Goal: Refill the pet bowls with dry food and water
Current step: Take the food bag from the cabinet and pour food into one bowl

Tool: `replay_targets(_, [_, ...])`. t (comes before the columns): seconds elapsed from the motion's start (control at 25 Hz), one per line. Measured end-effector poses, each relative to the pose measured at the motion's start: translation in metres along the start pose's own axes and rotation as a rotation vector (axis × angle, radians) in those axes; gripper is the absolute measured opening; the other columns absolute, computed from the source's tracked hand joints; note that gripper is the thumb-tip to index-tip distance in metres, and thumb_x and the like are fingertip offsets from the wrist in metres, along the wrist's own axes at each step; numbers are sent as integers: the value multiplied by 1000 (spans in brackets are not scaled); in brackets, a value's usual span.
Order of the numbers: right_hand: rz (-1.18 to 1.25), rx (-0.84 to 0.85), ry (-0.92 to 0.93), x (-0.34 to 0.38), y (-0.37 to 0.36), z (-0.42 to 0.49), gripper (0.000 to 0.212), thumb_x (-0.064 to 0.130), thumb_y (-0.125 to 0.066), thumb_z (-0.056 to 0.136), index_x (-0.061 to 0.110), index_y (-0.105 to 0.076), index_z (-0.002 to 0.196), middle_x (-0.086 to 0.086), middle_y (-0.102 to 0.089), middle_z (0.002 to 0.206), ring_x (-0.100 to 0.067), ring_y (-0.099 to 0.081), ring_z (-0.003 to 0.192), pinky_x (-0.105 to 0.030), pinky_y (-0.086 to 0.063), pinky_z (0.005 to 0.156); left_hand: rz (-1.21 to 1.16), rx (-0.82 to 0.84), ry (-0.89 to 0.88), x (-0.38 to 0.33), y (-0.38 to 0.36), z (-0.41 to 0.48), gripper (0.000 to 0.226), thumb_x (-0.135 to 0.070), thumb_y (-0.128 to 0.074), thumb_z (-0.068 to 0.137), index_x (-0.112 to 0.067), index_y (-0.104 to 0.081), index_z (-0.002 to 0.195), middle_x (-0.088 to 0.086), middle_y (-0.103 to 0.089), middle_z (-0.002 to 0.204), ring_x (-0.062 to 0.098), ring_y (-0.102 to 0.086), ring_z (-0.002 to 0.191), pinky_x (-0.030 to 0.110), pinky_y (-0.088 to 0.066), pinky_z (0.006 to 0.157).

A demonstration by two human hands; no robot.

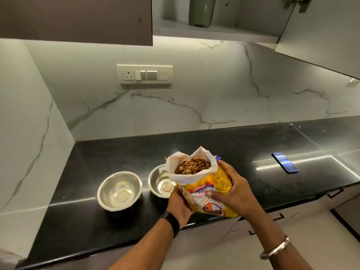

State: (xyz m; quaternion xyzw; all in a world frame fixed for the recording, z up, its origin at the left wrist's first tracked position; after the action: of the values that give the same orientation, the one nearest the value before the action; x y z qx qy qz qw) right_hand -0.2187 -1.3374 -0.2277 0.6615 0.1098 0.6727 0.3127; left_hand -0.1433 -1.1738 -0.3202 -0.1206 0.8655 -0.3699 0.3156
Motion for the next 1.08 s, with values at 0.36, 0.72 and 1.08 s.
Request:
replay_targets(0.36, [-131,152,-123,-14,13,4,106,40,-101,69,39,-42,157,13,-68,135,-9,-74,113,-30,-65,92,-36,-11,200,46,-9,1,79,-76,-38,99,-15,-68,139,23,-72,134,47,-72,117,66,-62,85])
replay_targets(0.72, [-306,349,-142,1,-4,49,102,33,-99,74,39,-41,157,15,-64,125,-11,-71,111,-34,-64,93,-97,-104,224,60,2,19,73,-71,-36,102,-15,-67,138,23,-74,130,45,-73,115,58,-65,77])
replay_targets(1.08, [-438,451,-214,7,-21,67,105,42,-98,73,43,-37,159,8,-68,131,-15,-72,112,-48,-64,98,-38,-105,285,68,14,31,84,-76,-34,98,-10,-66,138,25,-74,129,46,-65,126,63,-40,119])
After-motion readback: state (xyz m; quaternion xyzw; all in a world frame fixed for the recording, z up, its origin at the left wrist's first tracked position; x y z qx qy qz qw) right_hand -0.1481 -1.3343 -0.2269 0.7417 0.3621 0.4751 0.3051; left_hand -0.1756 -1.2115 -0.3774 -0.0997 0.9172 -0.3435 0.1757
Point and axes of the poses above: each hand's wrist, its own z-axis towards the middle knuckle, its own y-axis out of the back of the hand, x = y × z, the point moved 4 cm from there along z, towards the middle knuckle
